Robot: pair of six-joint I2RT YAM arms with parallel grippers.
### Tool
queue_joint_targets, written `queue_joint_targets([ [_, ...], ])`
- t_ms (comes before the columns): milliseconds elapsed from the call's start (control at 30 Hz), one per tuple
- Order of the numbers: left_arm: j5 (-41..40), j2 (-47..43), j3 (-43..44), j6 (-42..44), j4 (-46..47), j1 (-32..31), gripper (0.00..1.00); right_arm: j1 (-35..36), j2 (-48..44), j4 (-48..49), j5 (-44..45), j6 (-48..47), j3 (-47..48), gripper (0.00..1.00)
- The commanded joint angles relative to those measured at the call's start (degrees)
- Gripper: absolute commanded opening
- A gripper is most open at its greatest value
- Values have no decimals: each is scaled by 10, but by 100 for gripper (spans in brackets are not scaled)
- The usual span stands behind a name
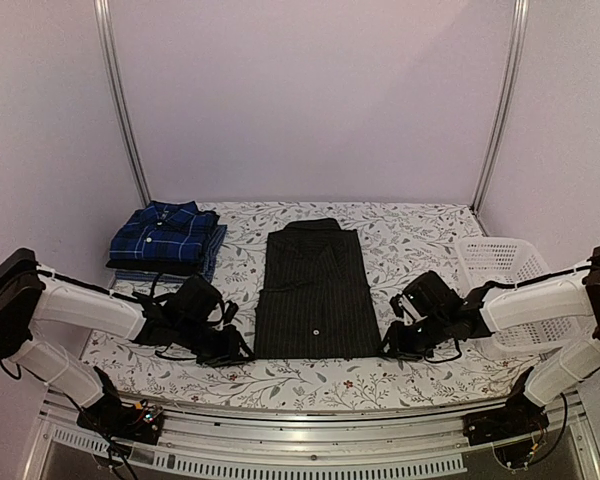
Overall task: Fold and stack the long sleeve shirts
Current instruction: Pick up the 2/3-rectangle-folded shirt from the center of the board.
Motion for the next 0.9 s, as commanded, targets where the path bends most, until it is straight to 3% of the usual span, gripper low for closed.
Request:
queue_joint_targets([
  [0,5,13,1,0,12,-10,28,3,14,14,0,15,-11,28],
  [367,-5,54,21,-13,47,-26,28,5,19,29,-5,23,-26,24],
  [633,-12,67,30,-17,45,-34,18,7,17,43,-13,27,-32,22],
  [867,-12,47,27,-20,41,-38,0,9,7,49,-20,31,-37,1],
])
